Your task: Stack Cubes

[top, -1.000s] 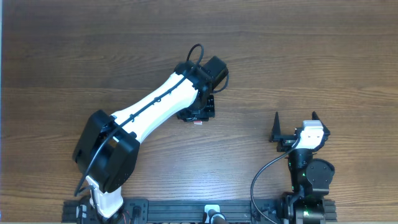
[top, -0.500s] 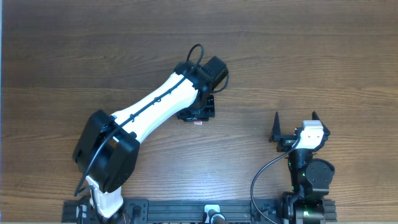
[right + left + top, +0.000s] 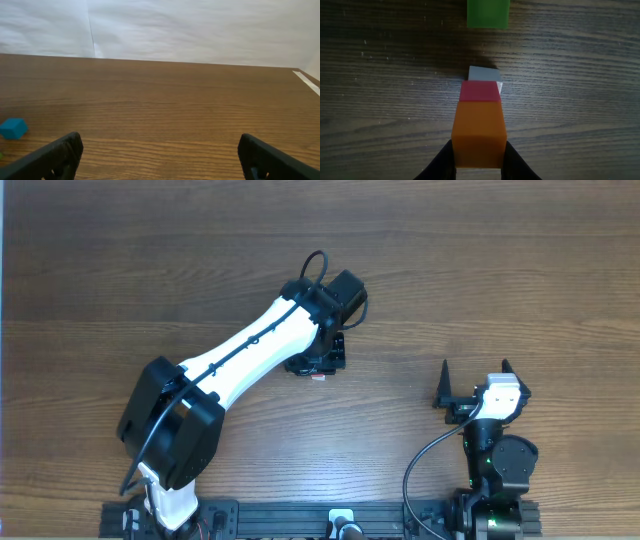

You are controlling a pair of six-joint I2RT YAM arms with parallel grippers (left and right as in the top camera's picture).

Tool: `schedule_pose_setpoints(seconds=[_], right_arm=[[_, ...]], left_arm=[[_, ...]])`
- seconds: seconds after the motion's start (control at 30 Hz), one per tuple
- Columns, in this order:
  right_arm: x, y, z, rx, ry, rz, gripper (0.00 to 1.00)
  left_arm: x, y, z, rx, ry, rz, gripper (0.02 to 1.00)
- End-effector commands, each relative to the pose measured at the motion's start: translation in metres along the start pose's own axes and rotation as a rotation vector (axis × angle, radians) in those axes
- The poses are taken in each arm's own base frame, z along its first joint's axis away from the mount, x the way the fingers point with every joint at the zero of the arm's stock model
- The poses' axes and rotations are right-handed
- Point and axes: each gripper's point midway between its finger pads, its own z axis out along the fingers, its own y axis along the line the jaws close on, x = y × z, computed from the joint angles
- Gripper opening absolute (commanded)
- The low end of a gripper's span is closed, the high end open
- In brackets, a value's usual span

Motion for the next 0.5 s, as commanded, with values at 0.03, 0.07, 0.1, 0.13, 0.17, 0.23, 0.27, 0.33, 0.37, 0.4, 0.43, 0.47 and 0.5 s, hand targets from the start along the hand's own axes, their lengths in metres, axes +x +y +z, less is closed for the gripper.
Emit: schedule_pose_setpoints(seconds=[0.03,0.07,0.1,0.13,0.17,0.23,0.27,0.33,0.37,0.4,0.43,0.47,0.5], right_arm=[[0.0011,-0.0021,-0.0002,0.011,-0.001,0.006,0.993],[0.0011,-0.0021,-0.0002,0.011,-0.001,0.006,0.991],[0.0011,-0.0021,-0.0002,0.011,-0.001,0.006,0.991],[0.0011,-0.0021,-0.0002,0.011,-0.001,0.006,0.993],[0.0011,-0.0021,-0.0002,0.011,-0.001,0.006,0.993],[0.0011,-0.0021,-0.0002,0.011,-0.001,0.006,0.991],[0.0012,-0.0022,-0.0002,0.011,-0.001,0.006,0.993],[0.0011,-0.0021,-0.0002,0.011,-0.001,0.006,0.993],[0.0011,-0.0021,-0.0002,0.011,-0.001,0.006,0.993],[0.0011,-0.0021,-0.0002,0.011,-0.001,0.006,0.991],[0.0011,-0.0021,-0.0002,0.011,-0.001,0.006,0.993],[0.0011,-0.0021,-0.0002,0.011,-0.001,0.006,0.993],[0.0011,-0.0021,-0.0002,0.011,-0.001,0.006,0.991]], left_arm=[[-0.0062,0.0009,0.0026,-0.011,-0.006,0.007,0.292],[-0.0062,0.0009,0.0026,-0.011,-0.006,0.007,0.299],[-0.0062,0.0009,0.0027,-0.011,-0.006,0.007,0.308],[-0.0062,0.0009,0.0027,-0.011,-0.006,0.007,0.312],[-0.0062,0.0009,0.0027,-0.011,-0.006,0.007,0.318],[-0.0062,0.0009,0.0027,-0.011,-0.006,0.007,0.323],[-0.0062,0.001,0.0027,-0.012,-0.006,0.007,0.323],[-0.0062,0.001,0.0027,-0.012,-0.006,0.007,0.323],[-0.0062,0.001,0.0027,-0.012,-0.006,0.007,0.323],[-0.0063,0.0009,0.0027,-0.011,-0.006,0.007,0.325],[-0.0062,0.001,0.0027,-0.012,-0.006,0.007,0.325],[-0.0062,0.001,0.0027,-0.012,-0.006,0.007,0.325],[-0.0063,0.0009,0.0027,-0.011,-0.006,0.007,0.325]])
